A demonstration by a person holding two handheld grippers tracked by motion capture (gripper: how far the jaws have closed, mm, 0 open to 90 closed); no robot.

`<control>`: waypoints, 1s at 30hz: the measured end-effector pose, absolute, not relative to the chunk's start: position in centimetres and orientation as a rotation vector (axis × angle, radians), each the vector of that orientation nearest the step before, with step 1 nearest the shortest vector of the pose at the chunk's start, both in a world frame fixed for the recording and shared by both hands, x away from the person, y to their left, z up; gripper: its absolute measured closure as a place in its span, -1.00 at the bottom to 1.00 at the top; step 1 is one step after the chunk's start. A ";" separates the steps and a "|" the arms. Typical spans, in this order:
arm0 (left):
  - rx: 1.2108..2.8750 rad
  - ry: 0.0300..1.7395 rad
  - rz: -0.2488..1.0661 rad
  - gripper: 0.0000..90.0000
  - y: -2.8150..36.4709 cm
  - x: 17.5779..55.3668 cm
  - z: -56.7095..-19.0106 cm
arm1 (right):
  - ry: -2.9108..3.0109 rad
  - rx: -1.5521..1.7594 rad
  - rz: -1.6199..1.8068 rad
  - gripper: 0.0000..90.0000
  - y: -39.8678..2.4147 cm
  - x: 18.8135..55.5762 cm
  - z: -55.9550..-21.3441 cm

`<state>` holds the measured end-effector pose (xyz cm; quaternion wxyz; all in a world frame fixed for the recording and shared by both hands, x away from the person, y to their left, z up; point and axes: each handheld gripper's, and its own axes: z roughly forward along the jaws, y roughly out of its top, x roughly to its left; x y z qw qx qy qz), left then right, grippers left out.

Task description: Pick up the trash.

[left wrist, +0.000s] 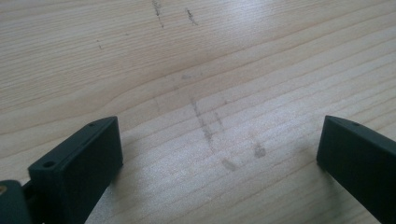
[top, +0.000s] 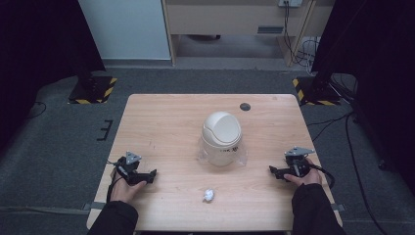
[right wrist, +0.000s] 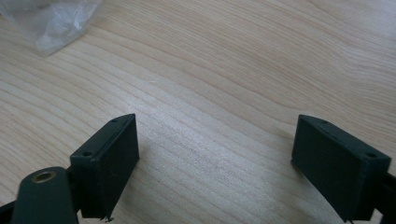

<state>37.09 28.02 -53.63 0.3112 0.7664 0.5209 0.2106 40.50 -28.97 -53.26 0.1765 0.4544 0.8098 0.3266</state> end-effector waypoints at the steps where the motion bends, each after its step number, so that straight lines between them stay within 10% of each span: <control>1: 2.022 1.376 0.556 -1.00 27.9 37.1 -53.6 | 2.291 1.291 0.927 -0.65 -29.0 40.5 -53.2; 30: 2.054 1.317 0.532 -1.00 25.7 36.7 -53.6 | 2.056 1.281 1.188 -0.65 -29.5 40.4 -48.6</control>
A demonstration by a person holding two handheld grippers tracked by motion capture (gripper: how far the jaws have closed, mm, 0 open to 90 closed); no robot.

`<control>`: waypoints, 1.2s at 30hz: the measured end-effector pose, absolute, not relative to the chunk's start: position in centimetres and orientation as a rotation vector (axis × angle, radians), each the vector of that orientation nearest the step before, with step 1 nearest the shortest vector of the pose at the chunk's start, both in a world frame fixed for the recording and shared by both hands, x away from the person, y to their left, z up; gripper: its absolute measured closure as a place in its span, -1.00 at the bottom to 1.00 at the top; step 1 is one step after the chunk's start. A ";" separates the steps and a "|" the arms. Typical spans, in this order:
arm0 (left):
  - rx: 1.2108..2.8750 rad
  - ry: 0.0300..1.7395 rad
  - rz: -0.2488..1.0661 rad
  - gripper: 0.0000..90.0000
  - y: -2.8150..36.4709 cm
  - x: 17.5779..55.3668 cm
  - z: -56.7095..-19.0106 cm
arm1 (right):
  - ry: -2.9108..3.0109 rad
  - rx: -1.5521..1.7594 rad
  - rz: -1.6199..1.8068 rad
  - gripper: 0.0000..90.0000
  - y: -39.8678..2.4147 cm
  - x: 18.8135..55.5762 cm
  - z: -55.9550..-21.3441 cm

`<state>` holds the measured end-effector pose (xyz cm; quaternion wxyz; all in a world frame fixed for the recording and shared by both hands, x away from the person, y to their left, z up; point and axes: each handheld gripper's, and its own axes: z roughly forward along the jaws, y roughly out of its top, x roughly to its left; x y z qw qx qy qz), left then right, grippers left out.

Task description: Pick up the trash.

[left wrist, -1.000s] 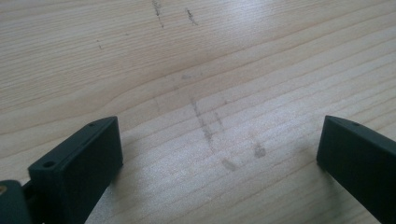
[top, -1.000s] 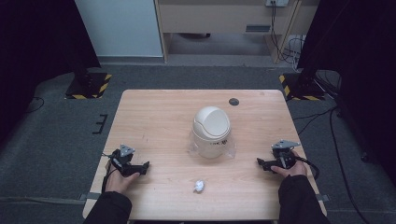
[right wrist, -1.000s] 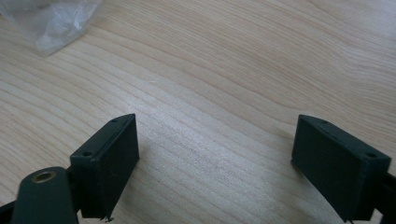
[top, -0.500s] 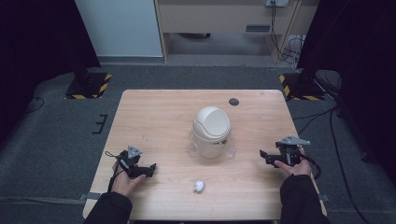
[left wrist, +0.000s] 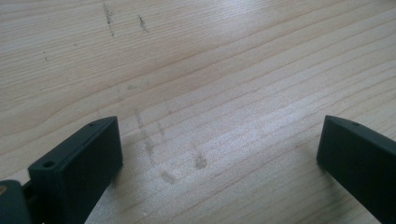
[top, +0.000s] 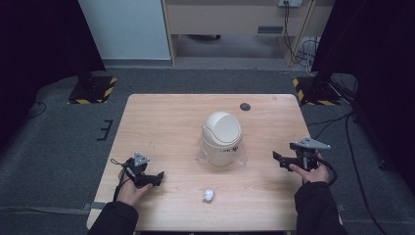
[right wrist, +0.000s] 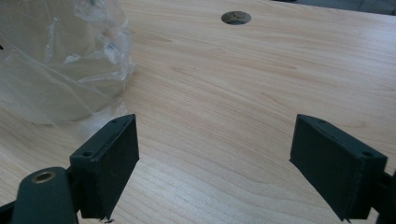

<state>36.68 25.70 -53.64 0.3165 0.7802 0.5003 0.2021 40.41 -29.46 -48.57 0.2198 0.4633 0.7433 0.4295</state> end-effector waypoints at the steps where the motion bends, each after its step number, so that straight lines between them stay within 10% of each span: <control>1: 2.054 1.317 0.532 -1.00 25.7 36.7 -53.6 | 2.055 1.281 1.188 -0.65 -29.4 40.4 -48.4; 36: 2.055 1.316 0.534 -1.00 25.7 36.7 -53.6 | 1.913 1.094 1.488 -0.66 -25.1 42.2 -39.2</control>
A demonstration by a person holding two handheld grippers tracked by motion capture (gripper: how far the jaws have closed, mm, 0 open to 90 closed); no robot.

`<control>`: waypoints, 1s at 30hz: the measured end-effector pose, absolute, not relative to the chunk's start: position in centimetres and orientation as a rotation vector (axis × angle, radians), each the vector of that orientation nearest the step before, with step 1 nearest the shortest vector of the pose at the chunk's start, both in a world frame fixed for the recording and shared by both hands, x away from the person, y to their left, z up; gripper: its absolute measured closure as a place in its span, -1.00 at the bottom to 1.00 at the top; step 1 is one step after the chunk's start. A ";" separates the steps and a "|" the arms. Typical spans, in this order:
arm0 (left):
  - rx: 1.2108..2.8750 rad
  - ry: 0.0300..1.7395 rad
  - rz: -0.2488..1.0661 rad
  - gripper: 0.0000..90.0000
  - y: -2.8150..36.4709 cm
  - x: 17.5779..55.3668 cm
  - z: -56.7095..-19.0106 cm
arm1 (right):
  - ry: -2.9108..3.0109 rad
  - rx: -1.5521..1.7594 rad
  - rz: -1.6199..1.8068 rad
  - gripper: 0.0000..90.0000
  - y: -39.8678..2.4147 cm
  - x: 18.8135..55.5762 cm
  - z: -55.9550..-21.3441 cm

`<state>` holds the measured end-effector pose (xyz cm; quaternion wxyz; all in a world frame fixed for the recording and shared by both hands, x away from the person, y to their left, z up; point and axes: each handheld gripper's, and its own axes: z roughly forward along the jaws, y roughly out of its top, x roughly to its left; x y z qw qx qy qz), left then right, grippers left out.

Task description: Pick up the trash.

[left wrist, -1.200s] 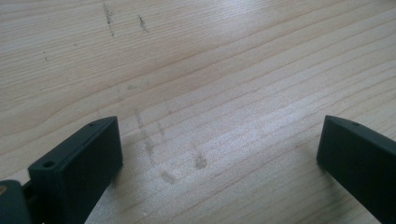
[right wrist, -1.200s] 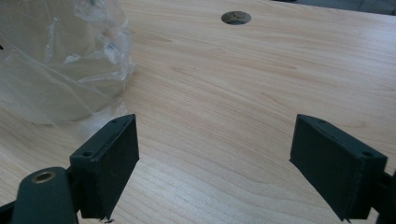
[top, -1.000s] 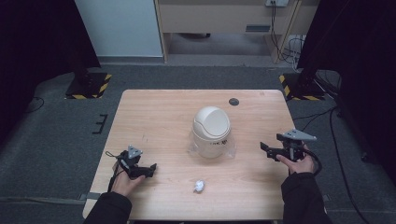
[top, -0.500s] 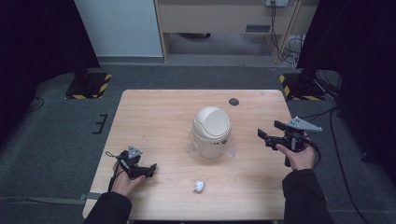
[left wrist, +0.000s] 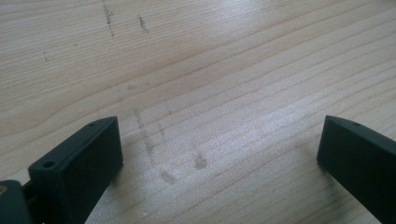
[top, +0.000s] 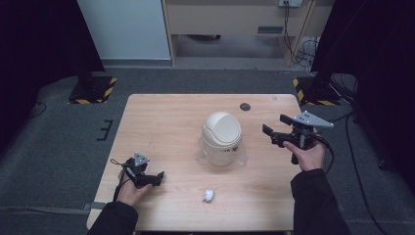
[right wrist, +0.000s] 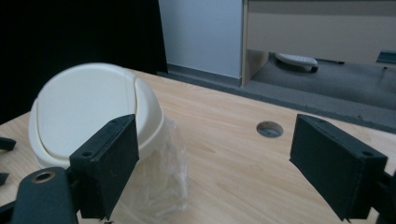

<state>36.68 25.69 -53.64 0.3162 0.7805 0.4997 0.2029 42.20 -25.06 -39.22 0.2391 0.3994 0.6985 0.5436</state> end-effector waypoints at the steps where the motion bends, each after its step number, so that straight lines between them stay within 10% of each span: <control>1: 2.055 1.316 0.534 -1.00 25.7 36.7 -53.6 | 1.913 1.094 1.488 -0.66 -25.1 42.2 -39.2; 30: 2.055 1.316 0.534 -1.00 25.7 36.7 -53.6 | 2.068 1.011 1.490 -0.62 -17.8 45.5 -39.9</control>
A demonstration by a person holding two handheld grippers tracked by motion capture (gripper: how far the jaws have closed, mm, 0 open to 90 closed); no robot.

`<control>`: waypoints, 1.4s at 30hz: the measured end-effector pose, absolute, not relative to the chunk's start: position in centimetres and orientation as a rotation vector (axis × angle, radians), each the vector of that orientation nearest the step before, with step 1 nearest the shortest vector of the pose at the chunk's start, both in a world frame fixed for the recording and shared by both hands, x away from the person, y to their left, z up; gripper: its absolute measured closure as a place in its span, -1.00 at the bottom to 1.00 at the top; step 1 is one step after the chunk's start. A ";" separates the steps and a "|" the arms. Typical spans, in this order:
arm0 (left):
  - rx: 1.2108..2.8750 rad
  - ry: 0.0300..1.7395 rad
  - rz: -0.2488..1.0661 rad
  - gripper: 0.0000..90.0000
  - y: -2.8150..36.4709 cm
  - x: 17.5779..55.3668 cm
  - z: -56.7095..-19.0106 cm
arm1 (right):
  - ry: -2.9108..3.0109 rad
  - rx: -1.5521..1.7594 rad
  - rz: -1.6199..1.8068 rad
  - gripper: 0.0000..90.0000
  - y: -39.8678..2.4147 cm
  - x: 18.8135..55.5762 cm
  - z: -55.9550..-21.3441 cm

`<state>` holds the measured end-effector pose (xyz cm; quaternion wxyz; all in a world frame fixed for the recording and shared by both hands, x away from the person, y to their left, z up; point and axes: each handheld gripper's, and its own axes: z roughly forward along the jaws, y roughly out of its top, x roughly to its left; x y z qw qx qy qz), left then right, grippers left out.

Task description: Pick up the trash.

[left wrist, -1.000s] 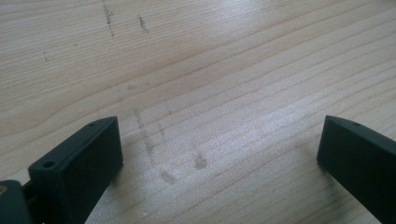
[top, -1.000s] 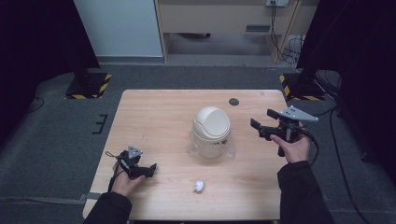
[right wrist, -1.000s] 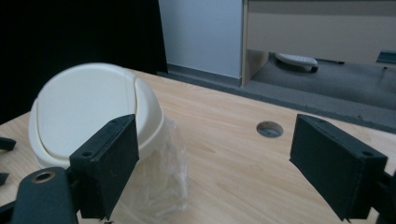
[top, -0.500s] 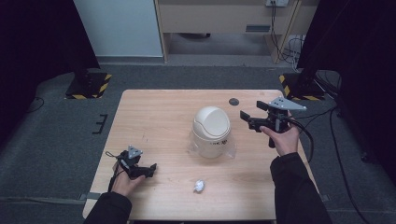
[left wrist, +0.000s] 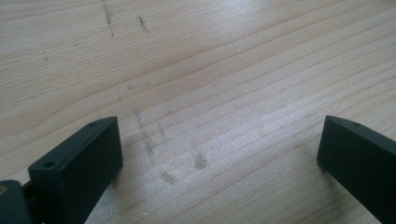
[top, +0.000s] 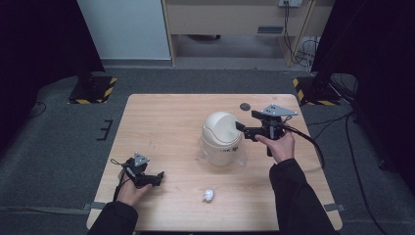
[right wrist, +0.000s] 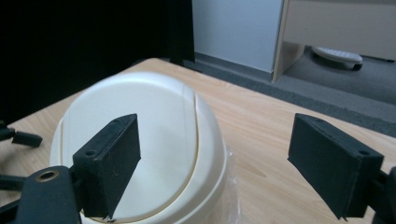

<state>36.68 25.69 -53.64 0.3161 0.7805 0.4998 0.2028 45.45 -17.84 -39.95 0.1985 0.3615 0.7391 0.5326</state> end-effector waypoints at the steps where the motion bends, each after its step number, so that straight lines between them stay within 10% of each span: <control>1: 2.055 1.316 0.534 -1.00 25.7 36.7 -53.6 | 2.068 1.011 1.490 -0.62 -17.8 45.5 -39.9; 42: 2.055 1.316 0.534 -1.00 25.7 36.7 -53.6 | 2.241 1.073 1.286 -0.51 -14.9 47.4 -43.5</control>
